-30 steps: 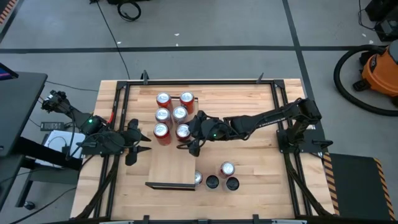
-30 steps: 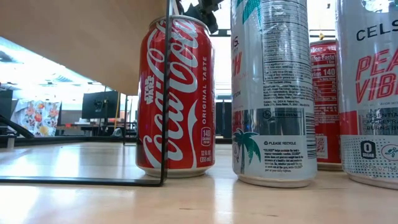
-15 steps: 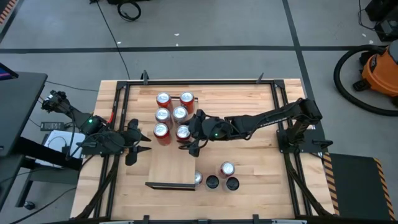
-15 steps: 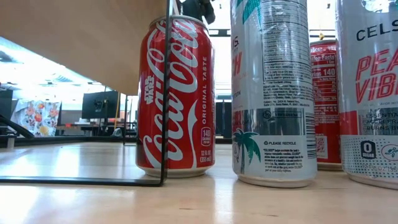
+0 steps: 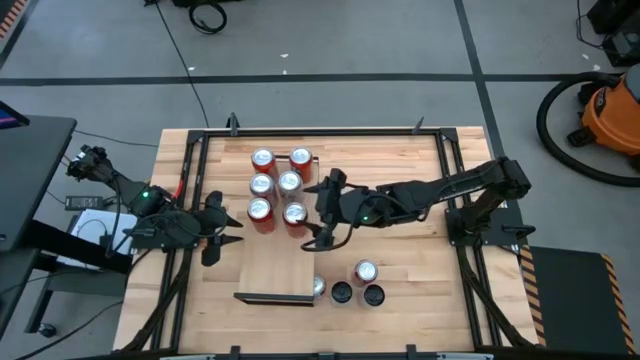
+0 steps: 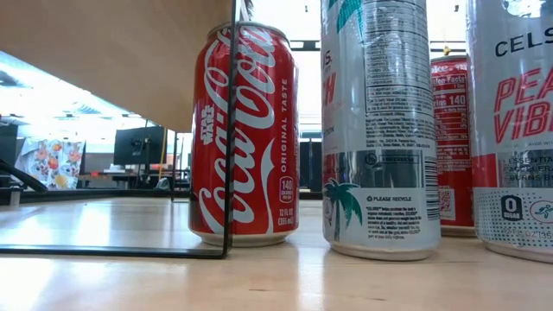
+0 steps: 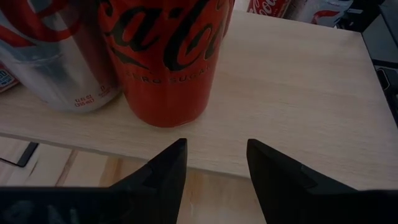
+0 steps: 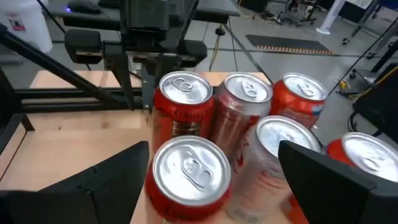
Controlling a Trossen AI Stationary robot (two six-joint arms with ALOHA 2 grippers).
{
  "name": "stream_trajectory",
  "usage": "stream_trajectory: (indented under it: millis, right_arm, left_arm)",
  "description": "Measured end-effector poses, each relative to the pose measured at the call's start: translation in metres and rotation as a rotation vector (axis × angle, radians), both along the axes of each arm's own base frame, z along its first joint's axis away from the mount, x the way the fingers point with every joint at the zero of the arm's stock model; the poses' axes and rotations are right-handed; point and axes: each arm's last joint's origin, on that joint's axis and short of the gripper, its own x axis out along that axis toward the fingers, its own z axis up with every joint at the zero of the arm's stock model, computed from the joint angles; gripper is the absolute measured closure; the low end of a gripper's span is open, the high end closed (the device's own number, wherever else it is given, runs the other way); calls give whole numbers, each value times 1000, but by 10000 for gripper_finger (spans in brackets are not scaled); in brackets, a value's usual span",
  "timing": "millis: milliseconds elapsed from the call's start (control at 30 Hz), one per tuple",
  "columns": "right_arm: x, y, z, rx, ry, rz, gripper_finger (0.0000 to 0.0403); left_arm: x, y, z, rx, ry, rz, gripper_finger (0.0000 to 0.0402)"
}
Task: Place canned beverage on shelf
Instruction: Put the left white yellow soda can on the shelf
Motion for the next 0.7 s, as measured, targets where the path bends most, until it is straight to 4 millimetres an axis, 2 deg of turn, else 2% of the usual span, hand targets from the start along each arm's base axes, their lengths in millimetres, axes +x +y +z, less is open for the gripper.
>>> stream_trajectory:
  millis: [133, 233, 533, 700]
  right_arm:
    - [-16, 0, 9, -6, 29, -40, 35]
    - [-26, 1, 9, -4, 84, -69, 35]
    - [-37, 5, -10, 55, 256, -96, 35]
    - [-43, 1, -21, -10, 336, -133, 35]
  left_arm:
    - [0, 0, 0, 0, 1, 0, 224]
    - [0, 0, 0, 0, 0, 0, 224]
    - [0, 0, 0, -1, -1, 1, 224]
    - [0, 2, 0, 35, -10, 39, 224]
